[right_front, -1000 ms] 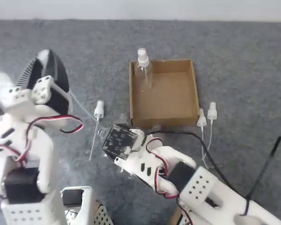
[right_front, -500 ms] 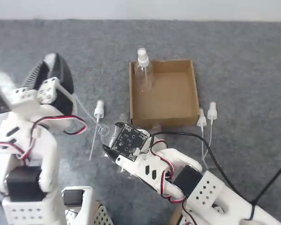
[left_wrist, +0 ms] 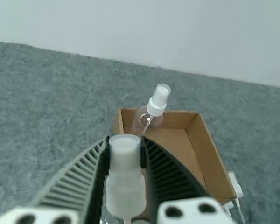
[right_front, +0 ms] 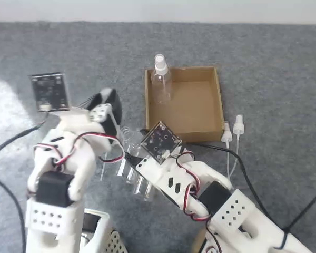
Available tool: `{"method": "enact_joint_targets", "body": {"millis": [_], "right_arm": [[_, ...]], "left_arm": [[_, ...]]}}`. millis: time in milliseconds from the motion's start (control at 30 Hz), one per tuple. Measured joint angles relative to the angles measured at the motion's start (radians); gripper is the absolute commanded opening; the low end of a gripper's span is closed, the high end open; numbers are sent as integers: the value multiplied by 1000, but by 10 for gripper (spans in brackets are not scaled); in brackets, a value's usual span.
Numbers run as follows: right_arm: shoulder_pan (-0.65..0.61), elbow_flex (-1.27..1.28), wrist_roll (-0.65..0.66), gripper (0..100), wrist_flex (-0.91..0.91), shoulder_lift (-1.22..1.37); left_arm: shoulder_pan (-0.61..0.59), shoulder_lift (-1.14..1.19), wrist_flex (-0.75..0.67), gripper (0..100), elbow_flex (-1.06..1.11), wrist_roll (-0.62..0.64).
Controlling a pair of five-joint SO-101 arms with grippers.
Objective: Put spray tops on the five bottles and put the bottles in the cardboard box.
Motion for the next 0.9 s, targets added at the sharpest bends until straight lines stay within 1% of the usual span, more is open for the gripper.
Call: {"method": "enact_joint_targets", "body": {"millis": [167,267,567,833,900], "right_arm": [[14,6,-12,6,0,0],[26,21,-12,6,0,0],[32,74,-12,6,-6,-2],[44,141,-14,6,-186,0],[44,164,-32,6,-235,0]], "left_arm": [[75,-6,-69,11,110,-9],[81,-11,-87,11,150,-9],[87,3,-87,11,169,-9],[87,-11,-97,11,186,-9],[87,-11,-97,11,187,-9]]}}
